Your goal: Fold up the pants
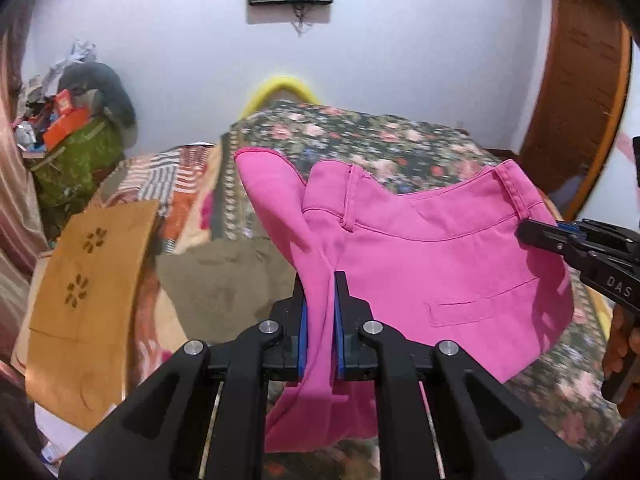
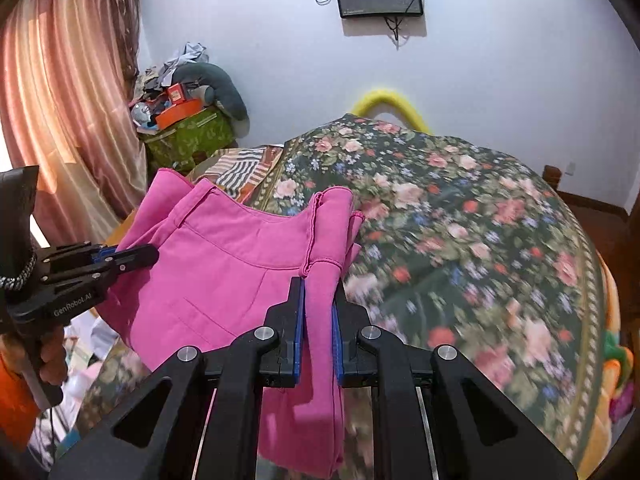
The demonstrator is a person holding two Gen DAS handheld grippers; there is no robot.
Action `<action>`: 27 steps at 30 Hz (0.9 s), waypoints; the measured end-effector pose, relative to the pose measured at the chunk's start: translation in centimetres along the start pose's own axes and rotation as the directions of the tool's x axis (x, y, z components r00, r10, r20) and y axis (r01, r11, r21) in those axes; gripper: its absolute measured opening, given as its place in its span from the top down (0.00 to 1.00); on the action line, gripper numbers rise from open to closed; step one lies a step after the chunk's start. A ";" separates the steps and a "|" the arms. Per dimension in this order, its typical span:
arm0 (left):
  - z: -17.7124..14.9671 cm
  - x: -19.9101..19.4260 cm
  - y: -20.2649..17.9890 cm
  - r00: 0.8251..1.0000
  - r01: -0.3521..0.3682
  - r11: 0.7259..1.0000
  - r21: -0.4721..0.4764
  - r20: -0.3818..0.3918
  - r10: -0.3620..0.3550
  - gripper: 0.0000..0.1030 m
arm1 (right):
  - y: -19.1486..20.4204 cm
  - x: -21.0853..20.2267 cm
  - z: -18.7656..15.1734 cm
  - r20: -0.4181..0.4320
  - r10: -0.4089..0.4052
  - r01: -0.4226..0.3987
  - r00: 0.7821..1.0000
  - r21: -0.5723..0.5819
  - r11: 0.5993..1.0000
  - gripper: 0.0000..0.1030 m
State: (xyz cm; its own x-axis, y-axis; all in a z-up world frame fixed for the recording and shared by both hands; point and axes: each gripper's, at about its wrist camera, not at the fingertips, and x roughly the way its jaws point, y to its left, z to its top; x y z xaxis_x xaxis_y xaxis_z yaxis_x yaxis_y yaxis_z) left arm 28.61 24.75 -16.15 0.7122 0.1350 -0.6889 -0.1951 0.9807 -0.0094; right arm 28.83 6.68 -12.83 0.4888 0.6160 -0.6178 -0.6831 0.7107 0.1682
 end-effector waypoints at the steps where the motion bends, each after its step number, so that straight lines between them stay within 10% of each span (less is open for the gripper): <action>1: 0.3 0.9 0.6 1.000 -0.010 1.000 -0.003 0.000 0.010 0.90 | 0.1 0.6 0.3 0.002 -0.002 0.002 1.000 -0.005 1.000 0.90; 12: 1.0 11.0 5.7 0.993 -0.117 0.993 -0.002 -0.032 0.117 0.90 | 0.8 11.5 2.9 -0.059 -0.026 0.024 0.998 -0.027 0.999 0.90; 19: -2.5 17.4 8.5 0.976 -0.099 0.993 -0.058 -0.202 0.086 0.89 | 0.3 16.2 1.0 -0.173 -0.010 0.008 0.985 -0.011 1.000 0.90; 27: -4.0 17.4 10.9 0.960 -0.173 0.982 -0.074 -0.237 0.151 0.56 | -0.6 16.7 0.0 -0.255 -0.006 0.012 0.967 0.024 1.000 0.82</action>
State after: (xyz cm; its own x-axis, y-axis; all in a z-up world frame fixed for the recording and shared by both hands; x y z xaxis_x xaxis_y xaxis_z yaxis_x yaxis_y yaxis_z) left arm 36.21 37.23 -31.12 0.4937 0.2445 -0.8345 -0.3648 0.9294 0.0565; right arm 37.42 16.53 -23.31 0.3382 0.5052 -0.7940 -0.6642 0.7258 0.1788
